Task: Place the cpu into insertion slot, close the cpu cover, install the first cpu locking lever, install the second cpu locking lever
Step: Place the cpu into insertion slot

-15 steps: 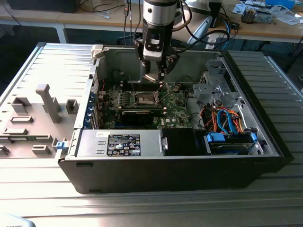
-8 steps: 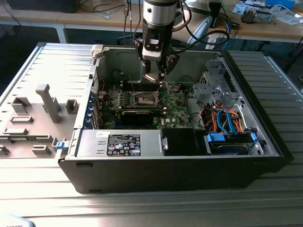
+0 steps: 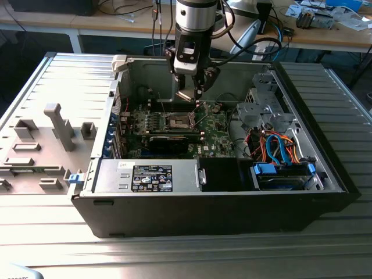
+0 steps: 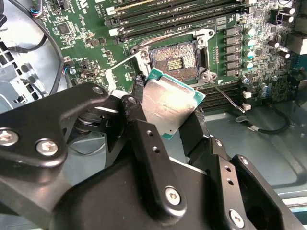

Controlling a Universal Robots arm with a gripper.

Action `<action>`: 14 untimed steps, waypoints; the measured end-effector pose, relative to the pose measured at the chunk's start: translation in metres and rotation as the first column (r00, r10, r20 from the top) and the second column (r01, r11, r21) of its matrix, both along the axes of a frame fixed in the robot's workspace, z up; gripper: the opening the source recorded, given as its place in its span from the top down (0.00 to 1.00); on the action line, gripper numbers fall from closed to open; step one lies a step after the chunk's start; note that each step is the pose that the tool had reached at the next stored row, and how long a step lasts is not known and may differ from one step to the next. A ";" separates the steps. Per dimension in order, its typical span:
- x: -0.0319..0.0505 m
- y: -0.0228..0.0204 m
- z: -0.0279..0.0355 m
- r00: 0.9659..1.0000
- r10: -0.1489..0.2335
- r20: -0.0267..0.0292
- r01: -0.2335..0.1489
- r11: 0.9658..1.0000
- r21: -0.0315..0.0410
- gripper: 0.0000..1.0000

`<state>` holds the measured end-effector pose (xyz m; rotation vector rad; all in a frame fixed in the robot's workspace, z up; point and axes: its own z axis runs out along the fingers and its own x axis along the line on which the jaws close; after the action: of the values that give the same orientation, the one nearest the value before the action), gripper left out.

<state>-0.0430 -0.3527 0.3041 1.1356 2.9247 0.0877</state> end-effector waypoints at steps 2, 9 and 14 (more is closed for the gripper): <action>0.0000 0.0000 0.0000 1.000 -0.007 0.000 0.007 1.000 0.000 0.45; 0.0000 0.0000 -0.0001 1.000 -0.023 0.000 0.023 1.000 -0.001 0.45; 0.0000 0.0000 -0.0001 0.999 -0.037 0.000 0.037 0.999 -0.002 0.45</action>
<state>-0.0430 -0.3527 0.3039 1.1887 2.9016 0.0843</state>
